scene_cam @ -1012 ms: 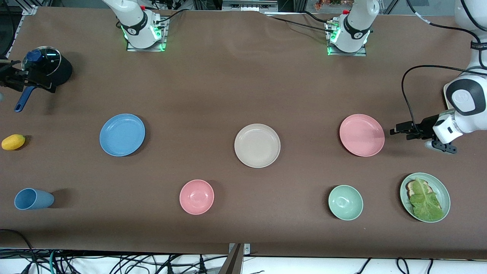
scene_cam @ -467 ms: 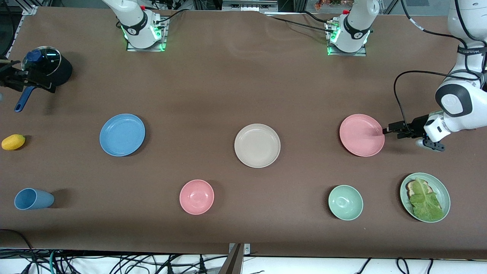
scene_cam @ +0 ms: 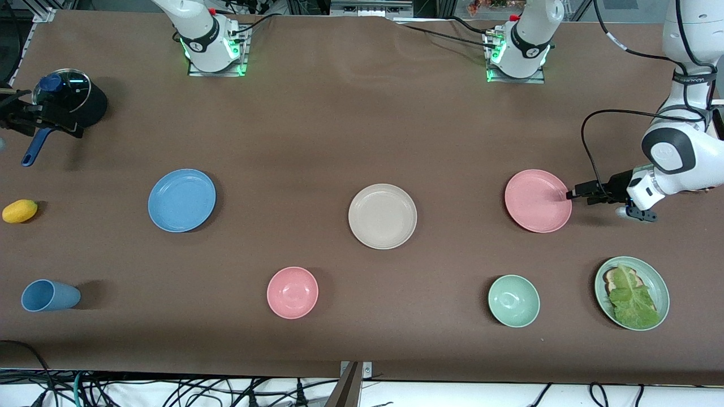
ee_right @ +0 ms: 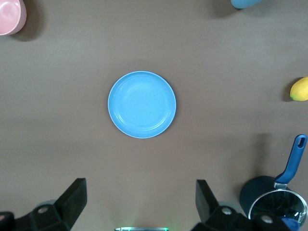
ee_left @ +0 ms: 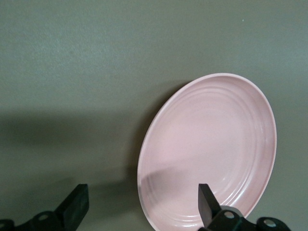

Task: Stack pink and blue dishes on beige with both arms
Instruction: 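Lower the left gripper and close it on the pink plate rim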

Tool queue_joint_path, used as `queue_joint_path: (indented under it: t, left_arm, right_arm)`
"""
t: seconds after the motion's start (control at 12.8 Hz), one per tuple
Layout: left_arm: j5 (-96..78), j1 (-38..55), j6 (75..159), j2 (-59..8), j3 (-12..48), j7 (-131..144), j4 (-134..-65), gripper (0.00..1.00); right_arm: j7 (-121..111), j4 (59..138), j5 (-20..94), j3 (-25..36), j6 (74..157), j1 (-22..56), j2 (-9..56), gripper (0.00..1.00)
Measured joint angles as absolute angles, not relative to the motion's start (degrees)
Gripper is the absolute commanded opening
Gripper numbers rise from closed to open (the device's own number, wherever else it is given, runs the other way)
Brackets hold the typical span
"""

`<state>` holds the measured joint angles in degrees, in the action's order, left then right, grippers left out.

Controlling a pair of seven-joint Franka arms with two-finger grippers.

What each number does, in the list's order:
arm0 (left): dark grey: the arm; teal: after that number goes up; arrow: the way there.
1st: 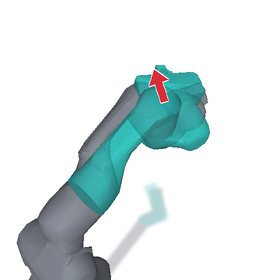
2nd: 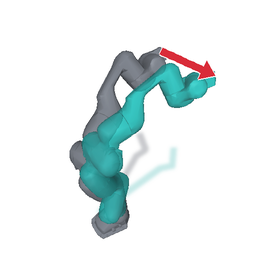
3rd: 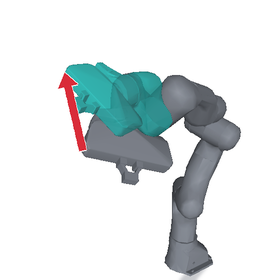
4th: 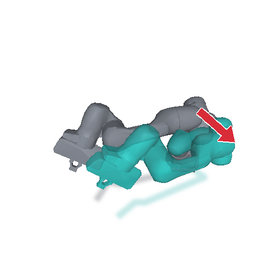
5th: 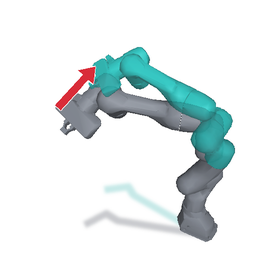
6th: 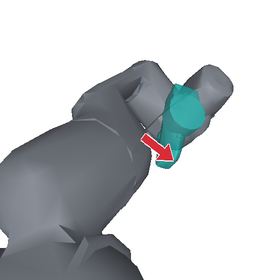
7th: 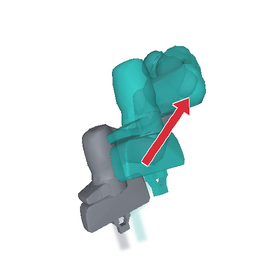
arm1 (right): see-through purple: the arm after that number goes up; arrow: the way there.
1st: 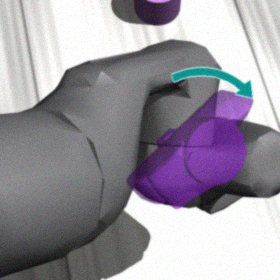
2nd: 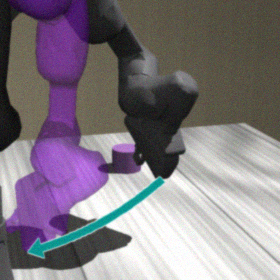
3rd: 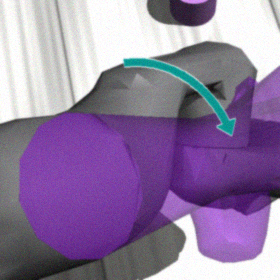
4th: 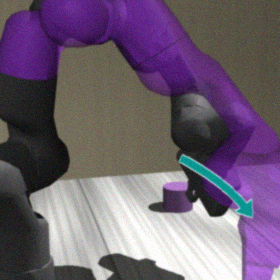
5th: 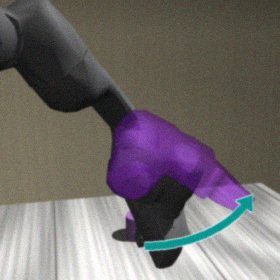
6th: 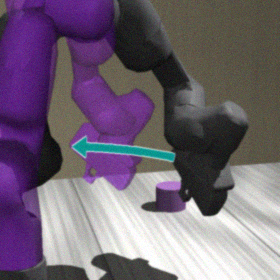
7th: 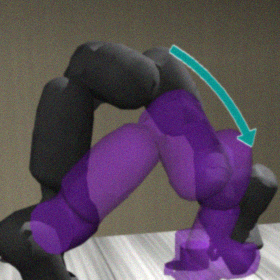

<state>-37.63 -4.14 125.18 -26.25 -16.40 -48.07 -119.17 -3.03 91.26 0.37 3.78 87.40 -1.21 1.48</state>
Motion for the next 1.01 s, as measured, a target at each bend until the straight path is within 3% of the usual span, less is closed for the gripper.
queue_joint_path:
  t: [0.62, 0.7, 0.78, 0.86, 1.01]
  left_arm:
    - [-41.6, -3.6, 126.9, -28.0, -16.1, -48.4, -120.0, 0.98]
    - [-41.6, -3.6, 127.0, -28.2, -16.1, -48.4, -120.0, 0.86]
    - [-41.6, -3.6, 127.1, -28.4, -16.0, -48.4, -120.0, 0.55]
    - [-41.6, -3.6, 127.1, -28.4, -16.0, -48.4, -120.0, 0.34]
    - [-41.6, -3.6, 127.1, -28.4, -16.0, -48.4, -120.0, 0.09]
  right_arm:
    - [-3.0, 91.3, 0.4, 4.5, 87.3, -1.3, 1.5, 1.00]
    - [-3.0, 91.3, 0.4, 4.5, 87.3, -1.3, 1.5, 1.00]
    - [-3.0, 91.3, 0.4, 4.5, 87.3, -1.3, 1.5, 1.00]
    - [-3.0, 91.3, 0.4, 4.5, 87.3, -1.3, 1.5, 1.00]
    - [-3.0, 91.3, 0.4, 4.5, 87.3, -1.3, 1.5, 1.00]
